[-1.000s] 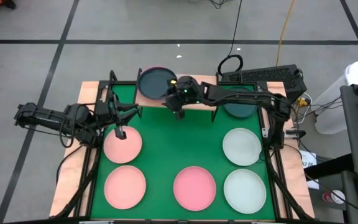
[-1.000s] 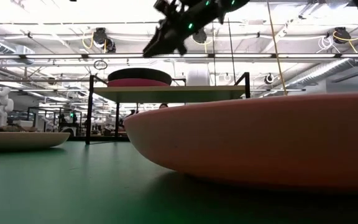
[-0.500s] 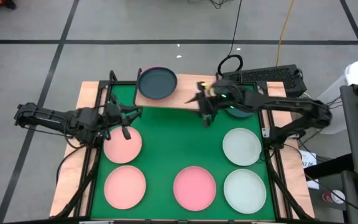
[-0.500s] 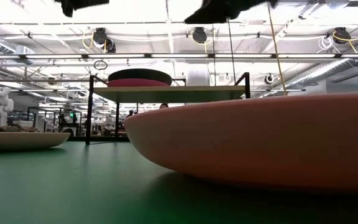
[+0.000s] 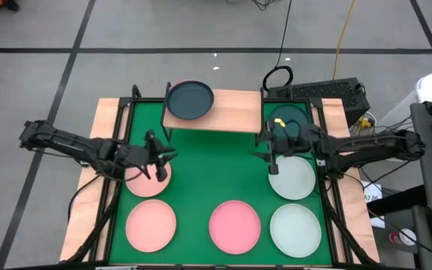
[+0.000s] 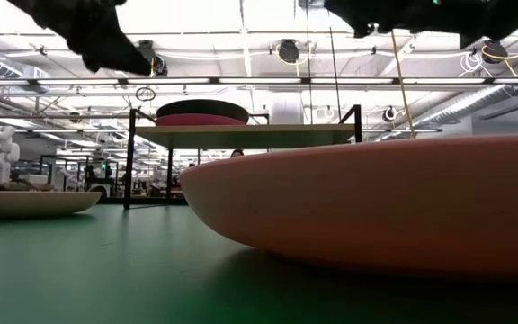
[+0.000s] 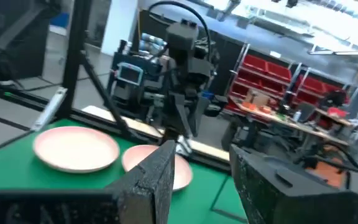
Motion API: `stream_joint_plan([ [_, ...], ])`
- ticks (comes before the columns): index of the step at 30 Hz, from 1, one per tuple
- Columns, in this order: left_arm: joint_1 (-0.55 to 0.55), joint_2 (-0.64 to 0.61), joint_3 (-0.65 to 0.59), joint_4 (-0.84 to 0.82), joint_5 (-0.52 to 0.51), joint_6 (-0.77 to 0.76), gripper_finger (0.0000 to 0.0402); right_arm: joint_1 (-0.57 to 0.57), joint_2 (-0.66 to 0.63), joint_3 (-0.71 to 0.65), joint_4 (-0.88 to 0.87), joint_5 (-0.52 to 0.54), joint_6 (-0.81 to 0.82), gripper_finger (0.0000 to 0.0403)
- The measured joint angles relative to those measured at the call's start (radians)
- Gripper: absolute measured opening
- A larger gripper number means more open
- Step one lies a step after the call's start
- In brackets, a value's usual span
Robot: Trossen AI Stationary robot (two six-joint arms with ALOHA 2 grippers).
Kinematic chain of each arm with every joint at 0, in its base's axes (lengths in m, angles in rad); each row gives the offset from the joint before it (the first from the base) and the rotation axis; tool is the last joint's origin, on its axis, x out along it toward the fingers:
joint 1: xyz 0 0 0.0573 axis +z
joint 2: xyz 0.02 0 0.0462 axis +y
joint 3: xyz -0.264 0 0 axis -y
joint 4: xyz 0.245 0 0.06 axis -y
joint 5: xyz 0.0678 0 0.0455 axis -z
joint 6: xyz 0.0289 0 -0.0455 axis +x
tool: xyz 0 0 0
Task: Place and stack plates onto a shelf
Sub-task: Stack the bottom light pink plate on top of the black plate on the shelf
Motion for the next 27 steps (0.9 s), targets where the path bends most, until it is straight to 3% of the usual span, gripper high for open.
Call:
stream_joint_plan([
  [11,-0.087,0.224,0.144,-0.379,0.237,-0.378,0.0093,0.072,-0.027,-0.059,-0.006,0.001,0.049,0.0135],
  [27,-0.304,0.49,0.214,-0.387,0.542,-0.52,0.0092,0.109,-0.027,-0.059,-0.069,0.001,0.049,0.0135],
])
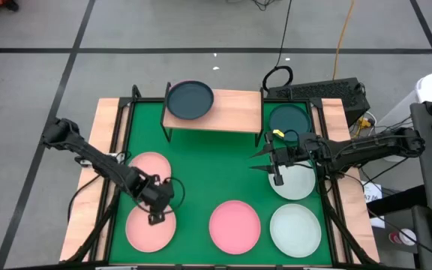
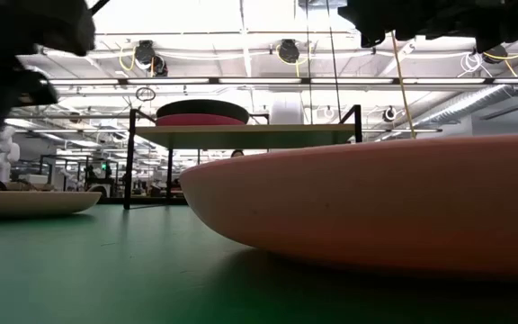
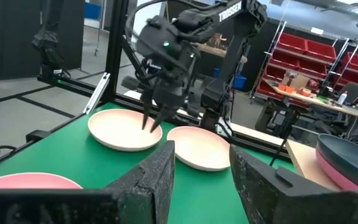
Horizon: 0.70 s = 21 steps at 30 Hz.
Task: Place and stack plates onto a shelf
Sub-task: Stack the bottom light pink plate on top of the black plate on the shelf
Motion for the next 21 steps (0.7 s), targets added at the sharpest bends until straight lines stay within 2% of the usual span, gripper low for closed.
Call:
stream_joint_plan([
  [3,-0.039,0.013,0.0,0.008,0.02,-0.064,0.0092,0.0,0.0,0.0,-0.002,0.0,0.0,0.0135],
  [7,-0.101,0.014,0.0,-0.008,-0.004,-0.15,0.0092,0.0,0.0,0.0,-0.001,0.0,0.0,0.0135],
  [14,-0.191,0.014,0.0,-0.191,-0.002,-0.347,0.0092,0.0,0.0,0.0,0.006,0.0,0.0,0.0135],
  [21,-0.271,0.014,0.0,-0.229,0.034,-0.468,0.0092,0.0,0.0,0.0,0.006,0.0,0.0,0.0135],
])
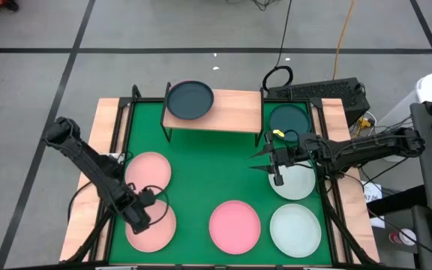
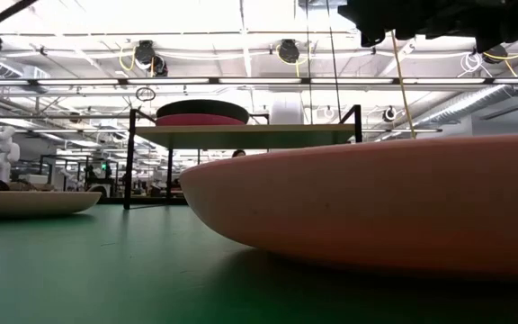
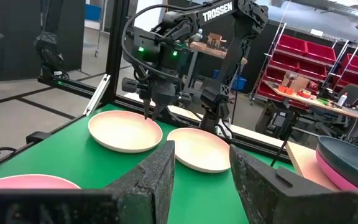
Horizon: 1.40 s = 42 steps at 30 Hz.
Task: Place and stack plates onto a shelf
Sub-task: Stack the bottom light pink plate on top of the black plate on the shelf
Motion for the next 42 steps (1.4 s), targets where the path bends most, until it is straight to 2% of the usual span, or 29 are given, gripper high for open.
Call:
stream_joint_plan([
  [3,-0.032,0.0,0.0,0.035,0.0,-0.064,0.0092,0.0,0.0,0.0,-0.001,0.0,0.0,0.0135],
  [8,-0.075,0.01,0.0,0.296,-0.039,-0.095,0.0092,0.0,0.0,0.0,-0.001,0.0,0.0,0.0135],
  [11,-0.097,0.068,0.004,0.441,-0.045,-0.088,0.0092,-0.001,0.0,0.0,-0.001,0.0,-0.001,0.0135],
  [13,-0.114,0.127,0.039,0.45,-0.025,-0.07,0.0092,-0.002,0.0,0.0,-0.001,0.0,-0.002,0.0135],
  [15,-0.123,0.194,0.106,0.424,0.014,-0.036,0.0092,-0.002,0.0,0.0,-0.001,0.001,-0.002,0.0135],
  [19,-0.135,0.313,0.289,0.235,0.029,0.032,0.0092,-0.002,0.0,0.0,0.0,0.006,-0.002,0.0135],
  [22,-0.143,0.385,0.446,0.064,-0.014,0.071,0.0092,-0.002,0.0,0.001,0.008,0.006,-0.001,0.0135],
  [26,-0.149,0.494,0.595,-0.066,-0.05,0.124,0.0092,-0.002,0.0,0.001,0.014,0.007,0.0,0.0135],
  [33,-0.155,0.605,0.636,-0.088,-0.052,0.141,0.0092,-0.001,0.0,0.001,0.011,0.007,0.003,0.0135],
  [42,-0.161,0.61,0.636,-0.08,-0.053,0.105,0.0092,-0.001,0.0,0.001,0.006,0.006,0.015,0.0135],
])
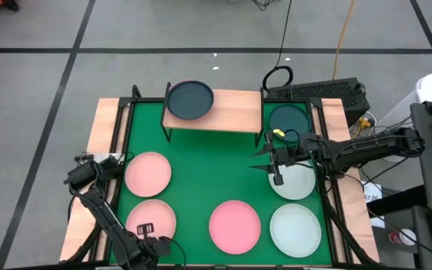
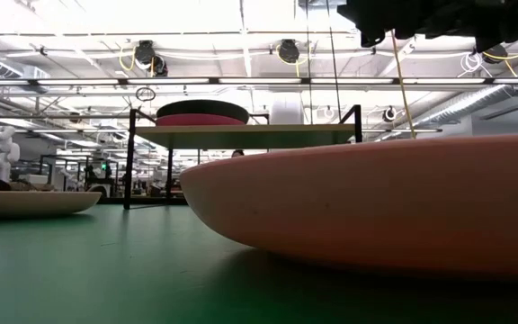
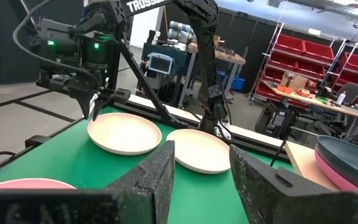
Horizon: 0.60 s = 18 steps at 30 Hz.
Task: Place and stack plates onto a shelf
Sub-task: Stack the bottom light pink plate on top of the black plate on the shelf
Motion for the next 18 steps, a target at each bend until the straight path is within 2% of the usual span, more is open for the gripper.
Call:
stream_joint_plan([
  [5,0.0,0.0,-0.006,0.021,-0.024,-0.024,0.0093,0.0,0.0,0.0,0.0,0.0,0.0,0.0135],
  [14,-0.002,0.0,-0.102,0.173,-0.045,-0.12,0.0093,0.0,0.0,0.0,0.0,-0.001,0.003,0.0135],
  [18,-0.002,0.0,-0.121,0.175,-0.045,-0.139,0.0093,0.0,0.0,0.0,0.0,-0.001,0.004,0.0135],
])
